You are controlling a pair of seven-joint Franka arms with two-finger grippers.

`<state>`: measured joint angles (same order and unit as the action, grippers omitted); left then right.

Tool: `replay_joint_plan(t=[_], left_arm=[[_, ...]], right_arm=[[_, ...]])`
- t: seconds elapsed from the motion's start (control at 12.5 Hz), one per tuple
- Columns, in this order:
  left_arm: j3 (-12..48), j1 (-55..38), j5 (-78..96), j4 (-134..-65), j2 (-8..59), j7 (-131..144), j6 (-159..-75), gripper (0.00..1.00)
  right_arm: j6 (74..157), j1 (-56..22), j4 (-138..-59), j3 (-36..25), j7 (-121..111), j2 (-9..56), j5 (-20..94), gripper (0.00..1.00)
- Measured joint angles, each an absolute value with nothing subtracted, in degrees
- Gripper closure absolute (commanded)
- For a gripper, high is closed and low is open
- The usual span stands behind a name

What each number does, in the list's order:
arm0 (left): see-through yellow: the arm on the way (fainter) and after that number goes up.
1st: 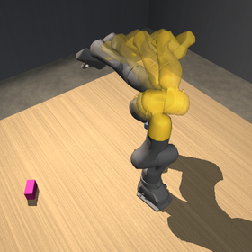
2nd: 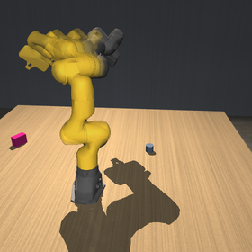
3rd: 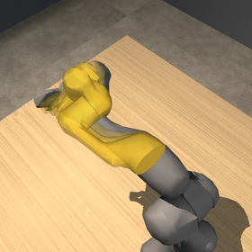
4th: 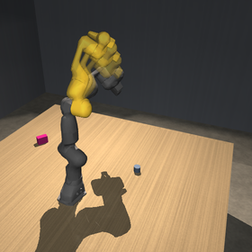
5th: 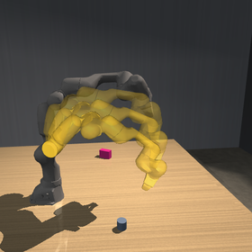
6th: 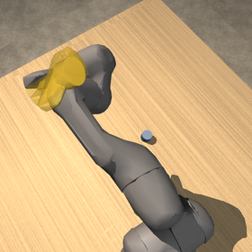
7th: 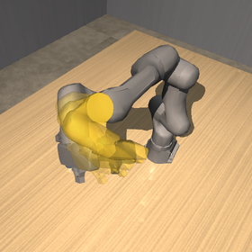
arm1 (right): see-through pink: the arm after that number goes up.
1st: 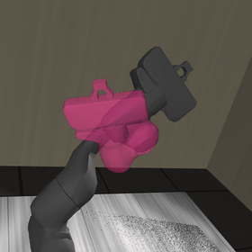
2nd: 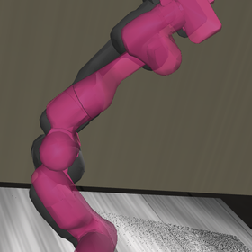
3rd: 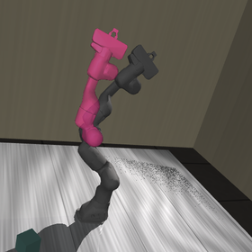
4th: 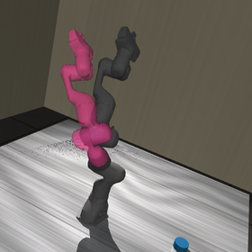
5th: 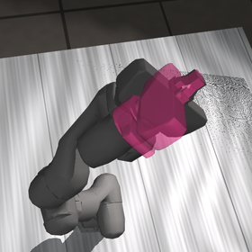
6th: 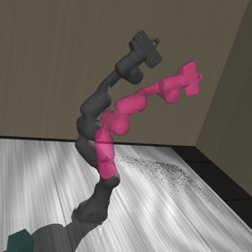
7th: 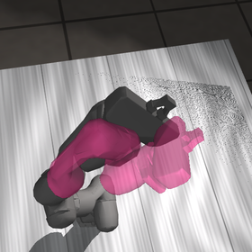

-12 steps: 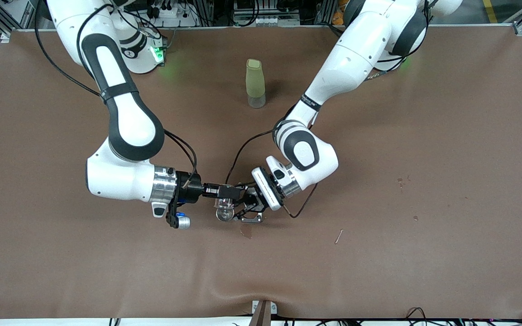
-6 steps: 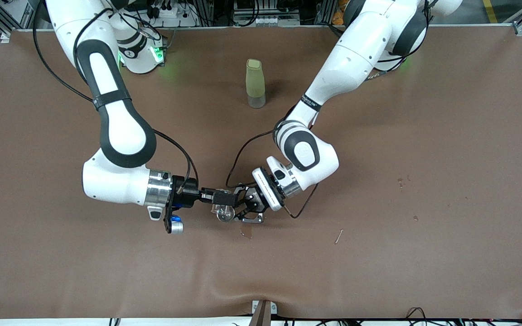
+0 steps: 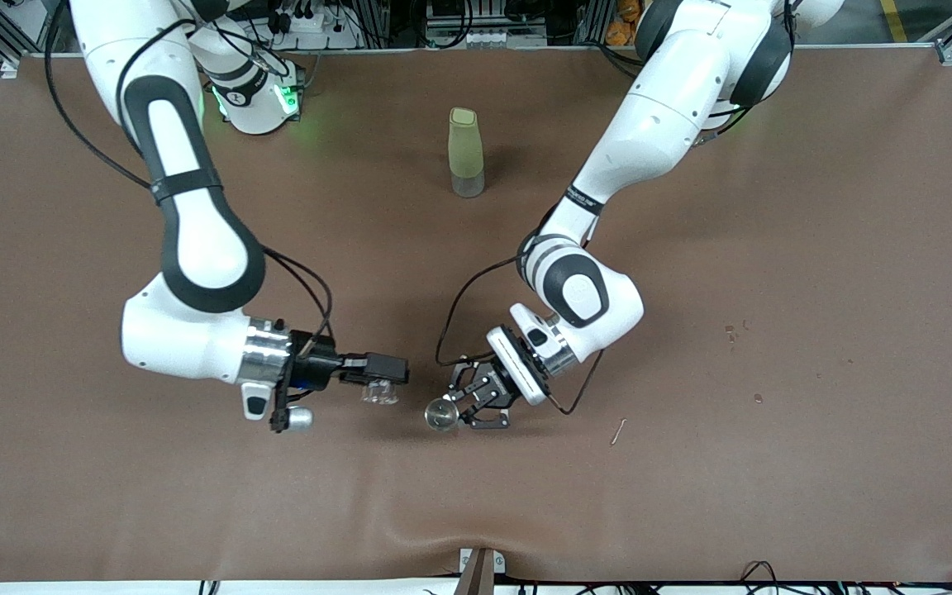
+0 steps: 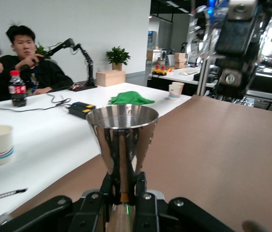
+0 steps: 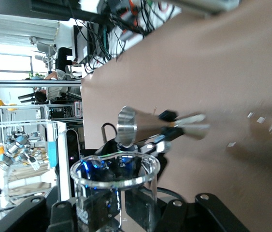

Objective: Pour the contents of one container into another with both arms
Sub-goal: 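Turn the jigger upright and pull both grippers apart, then lower the jigger with the left gripper while the right gripper lowers the beaker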

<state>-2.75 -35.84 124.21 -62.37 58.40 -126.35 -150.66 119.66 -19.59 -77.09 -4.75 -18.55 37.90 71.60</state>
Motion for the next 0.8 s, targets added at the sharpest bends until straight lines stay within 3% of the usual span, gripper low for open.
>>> replay_joint_plan(t=[0.32, 0.8], left_arm=[[-3.24, -29.65, 122.87, -66.72, 58.47, -130.0, -143.47, 1.0], [-3.36, -13.75, 104.46, -75.44, 56.11, -130.71, -117.65, 1.0]], right_arm=[[117.31, -14.11, -77.37, -4.8, -38.11, 38.64, 71.37, 1.0], [112.96, -5.51, -77.79, -4.85, -69.12, 43.11, 71.26, 1.0]])
